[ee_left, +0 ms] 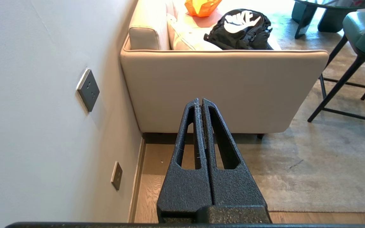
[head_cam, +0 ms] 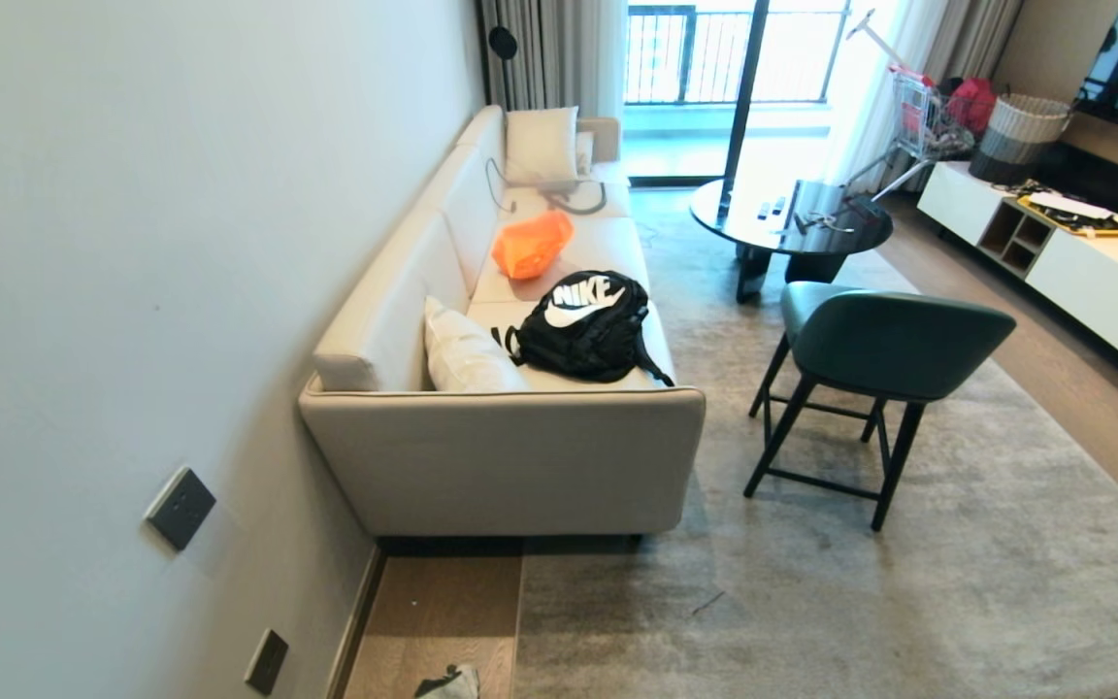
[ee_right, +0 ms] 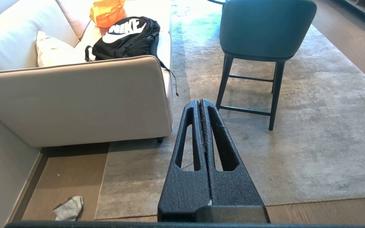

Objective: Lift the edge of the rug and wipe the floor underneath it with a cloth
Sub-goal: Pick up the rag

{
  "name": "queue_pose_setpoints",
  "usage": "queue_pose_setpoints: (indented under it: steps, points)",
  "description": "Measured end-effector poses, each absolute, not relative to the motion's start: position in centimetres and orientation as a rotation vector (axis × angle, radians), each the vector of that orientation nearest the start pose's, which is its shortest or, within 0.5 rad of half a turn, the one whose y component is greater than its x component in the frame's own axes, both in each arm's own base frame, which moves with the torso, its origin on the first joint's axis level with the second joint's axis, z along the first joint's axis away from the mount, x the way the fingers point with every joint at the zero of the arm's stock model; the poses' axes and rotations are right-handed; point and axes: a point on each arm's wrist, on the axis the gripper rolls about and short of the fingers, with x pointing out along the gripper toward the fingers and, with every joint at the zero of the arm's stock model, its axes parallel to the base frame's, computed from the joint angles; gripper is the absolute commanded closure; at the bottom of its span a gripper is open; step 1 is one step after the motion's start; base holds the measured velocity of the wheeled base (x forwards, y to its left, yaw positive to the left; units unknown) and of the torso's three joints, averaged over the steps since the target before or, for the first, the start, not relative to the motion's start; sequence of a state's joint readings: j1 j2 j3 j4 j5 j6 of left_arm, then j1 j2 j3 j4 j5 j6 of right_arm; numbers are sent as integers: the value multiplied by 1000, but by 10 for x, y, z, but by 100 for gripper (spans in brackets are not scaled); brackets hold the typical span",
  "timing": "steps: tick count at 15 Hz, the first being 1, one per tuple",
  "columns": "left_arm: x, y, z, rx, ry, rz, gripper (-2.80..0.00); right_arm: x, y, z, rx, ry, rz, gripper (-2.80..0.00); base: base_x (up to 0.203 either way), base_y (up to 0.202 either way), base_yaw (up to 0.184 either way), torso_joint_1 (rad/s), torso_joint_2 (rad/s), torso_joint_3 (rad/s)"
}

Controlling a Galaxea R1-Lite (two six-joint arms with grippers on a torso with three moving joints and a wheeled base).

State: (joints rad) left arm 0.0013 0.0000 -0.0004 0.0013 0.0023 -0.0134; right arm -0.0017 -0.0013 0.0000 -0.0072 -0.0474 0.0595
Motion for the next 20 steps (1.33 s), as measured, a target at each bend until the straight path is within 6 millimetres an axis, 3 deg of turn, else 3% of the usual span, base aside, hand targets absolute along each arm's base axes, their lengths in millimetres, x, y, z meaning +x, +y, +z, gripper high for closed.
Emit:
queue_pose_setpoints:
  steps: [17,20]
  points:
    - [-23,0,75,-13,1,4,0,-23,-1,76,61,-10,-48,0,0,0,0,-3,2,3]
    - [-23,0,75,-13,1,4,0,-23,-1,76,61,-7,-49,0,0,0,0,-130,295,167]
